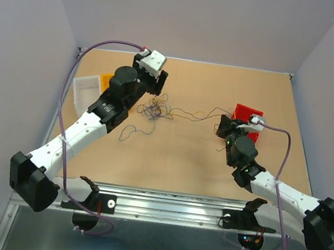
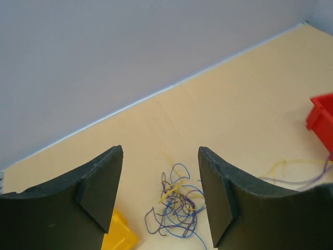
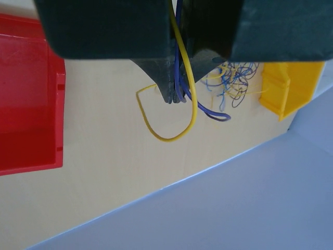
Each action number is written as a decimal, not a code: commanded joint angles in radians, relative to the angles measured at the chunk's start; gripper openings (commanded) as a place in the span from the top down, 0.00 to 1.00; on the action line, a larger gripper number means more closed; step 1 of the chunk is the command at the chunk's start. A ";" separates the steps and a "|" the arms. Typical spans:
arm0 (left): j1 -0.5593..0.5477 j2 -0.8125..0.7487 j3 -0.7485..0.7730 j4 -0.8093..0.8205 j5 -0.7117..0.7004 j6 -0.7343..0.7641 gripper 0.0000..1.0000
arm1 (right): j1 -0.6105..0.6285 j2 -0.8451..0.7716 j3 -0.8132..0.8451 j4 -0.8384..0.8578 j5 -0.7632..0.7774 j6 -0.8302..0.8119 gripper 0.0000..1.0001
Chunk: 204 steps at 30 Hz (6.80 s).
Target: Untangle the cables
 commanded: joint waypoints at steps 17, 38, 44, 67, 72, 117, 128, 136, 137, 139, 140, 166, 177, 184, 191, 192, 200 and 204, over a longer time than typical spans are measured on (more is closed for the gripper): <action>-0.074 0.231 -0.219 0.327 0.864 0.164 0.01 | -0.006 -0.086 0.326 -0.337 -0.509 -0.109 0.99; -0.111 0.544 -0.027 0.371 0.341 0.051 0.29 | -0.006 0.002 0.993 -0.481 -0.708 -0.091 0.99; -0.063 0.597 0.020 0.310 0.365 0.006 0.38 | -0.005 -0.015 1.147 -0.479 -0.586 -0.074 1.00; 0.187 0.794 0.275 0.038 0.500 -0.227 0.37 | -0.006 0.045 1.255 -0.343 -0.501 -0.051 1.00; 0.187 0.626 0.139 0.135 0.507 -0.213 0.22 | -0.006 -0.014 1.143 -0.323 -0.442 -0.057 0.99; 0.052 0.361 -0.158 0.365 0.968 0.017 0.20 | -0.006 0.106 0.788 -0.133 -0.523 0.174 1.00; 0.032 0.423 -0.120 0.334 0.985 0.019 0.20 | -0.006 0.109 0.782 -0.116 -0.529 0.191 0.99; 0.021 0.501 -0.044 0.325 0.826 -0.044 0.32 | -0.005 0.121 0.783 -0.091 -0.552 0.220 1.00; 0.020 0.509 -0.035 0.327 0.821 -0.050 0.34 | -0.006 0.121 0.783 -0.088 -0.552 0.225 0.99; 0.020 0.533 -0.006 0.325 0.826 -0.079 0.46 | -0.005 0.118 0.774 -0.084 -0.556 0.230 0.99; 0.021 0.538 0.002 0.321 0.827 -0.083 0.57 | -0.006 0.115 0.770 -0.077 -0.555 0.231 0.99; 0.331 0.295 0.003 0.150 0.474 -0.274 1.00 | -0.005 -0.635 0.173 -0.636 -0.168 0.027 0.99; 0.668 0.320 -0.035 0.305 0.664 -0.517 1.00 | -0.005 -0.842 0.129 -0.786 -0.067 0.061 1.00; 0.702 0.246 -0.066 0.327 0.694 -0.509 1.00 | -0.005 -0.836 0.141 -0.795 -0.138 0.050 0.99; 0.713 0.098 -0.089 0.262 0.663 -0.419 1.00 | -0.006 -0.644 0.185 -0.788 -0.211 0.038 0.99; 0.716 0.066 -0.106 0.241 0.640 -0.397 1.00 | -0.006 -0.594 0.196 -0.780 -0.236 0.030 0.99; 0.758 -0.036 -0.167 0.146 0.507 -0.320 1.00 | -0.005 -0.400 0.222 -0.688 -0.363 -0.011 0.99; 0.779 -0.086 -0.213 0.130 0.415 -0.291 1.00 | -0.006 -0.327 0.224 -0.625 -0.434 -0.017 0.99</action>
